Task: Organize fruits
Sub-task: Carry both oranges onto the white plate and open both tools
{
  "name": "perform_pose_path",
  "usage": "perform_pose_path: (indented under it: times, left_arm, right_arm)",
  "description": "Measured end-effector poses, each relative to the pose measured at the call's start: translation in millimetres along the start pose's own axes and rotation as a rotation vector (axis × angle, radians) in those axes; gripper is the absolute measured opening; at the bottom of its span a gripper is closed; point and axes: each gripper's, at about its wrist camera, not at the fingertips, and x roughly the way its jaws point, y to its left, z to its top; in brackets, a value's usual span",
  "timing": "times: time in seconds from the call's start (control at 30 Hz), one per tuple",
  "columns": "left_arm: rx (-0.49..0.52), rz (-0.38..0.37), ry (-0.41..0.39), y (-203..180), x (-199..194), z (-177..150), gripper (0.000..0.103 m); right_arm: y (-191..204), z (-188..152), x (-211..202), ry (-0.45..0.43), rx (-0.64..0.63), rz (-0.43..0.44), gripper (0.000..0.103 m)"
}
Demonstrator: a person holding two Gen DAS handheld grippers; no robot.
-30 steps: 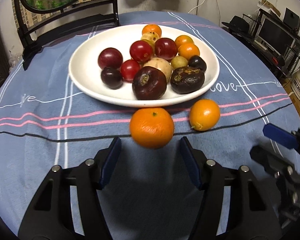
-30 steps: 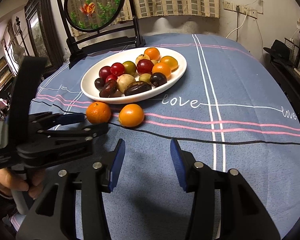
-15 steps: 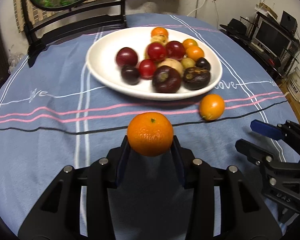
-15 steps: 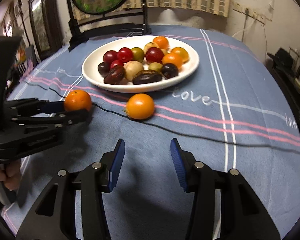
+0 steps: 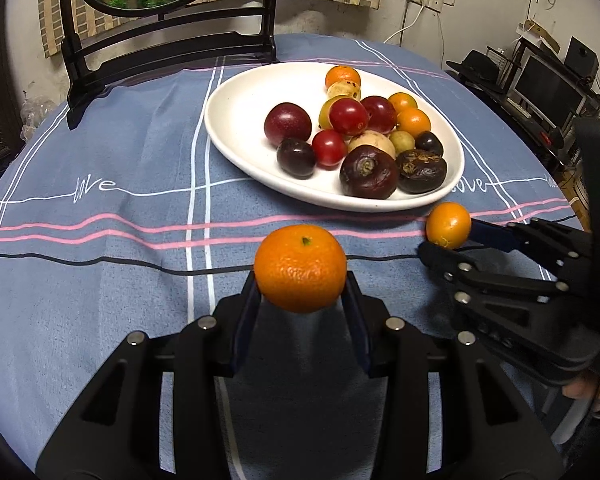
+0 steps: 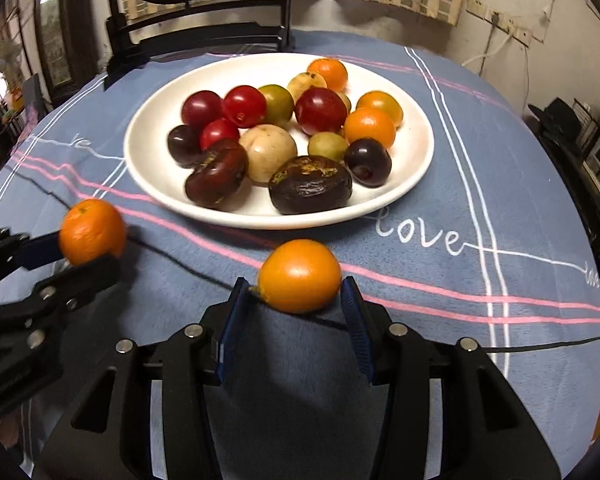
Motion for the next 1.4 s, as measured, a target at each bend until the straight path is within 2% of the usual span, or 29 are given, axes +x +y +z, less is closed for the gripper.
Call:
perform_pose_path:
  times: [0.17,0.47,0.6,0.77,0.97,1.17,1.4]
  left_arm:
    - [-0.004,0.004,0.001,1.6,1.3,0.2,0.042]
    - [0.003,0.025,-0.015,-0.6,-5.4,3.0,0.042]
    - [0.029,0.04,-0.029,-6.6,-13.2,14.6,0.042]
    - [0.043,0.053,-0.071,-11.5,-23.6,48.7,0.042]
    - [0.075,0.073,-0.118,-19.6,-25.1,80.8,0.042]
    - [0.093,0.083,-0.117,-22.4,-8.5,98.4,0.042]
    - [0.068,0.105,-0.089,-13.9,15.5,111.6,0.042]
  right_arm:
    - [-2.7,0.9,-1.7,-0.018,0.034,-0.007,0.043]
    - [-12.7,-12.6,-50.2,-0.109,0.036,0.001,0.043]
    - [-20.4,-6.0,-68.5,-0.165,0.034,0.008,0.043]
    - [-27.8,13.5,-80.9,-0.232,0.027,0.023,0.043]
    - [-24.8,33.1,-79.3,-0.263,-0.014,0.017,0.043]
    - [-16.2,51.1,-63.0,-0.279,-0.054,0.023,0.043]
    - [-16.0,70.7,-31.7,-0.25,-0.053,0.024,0.043]
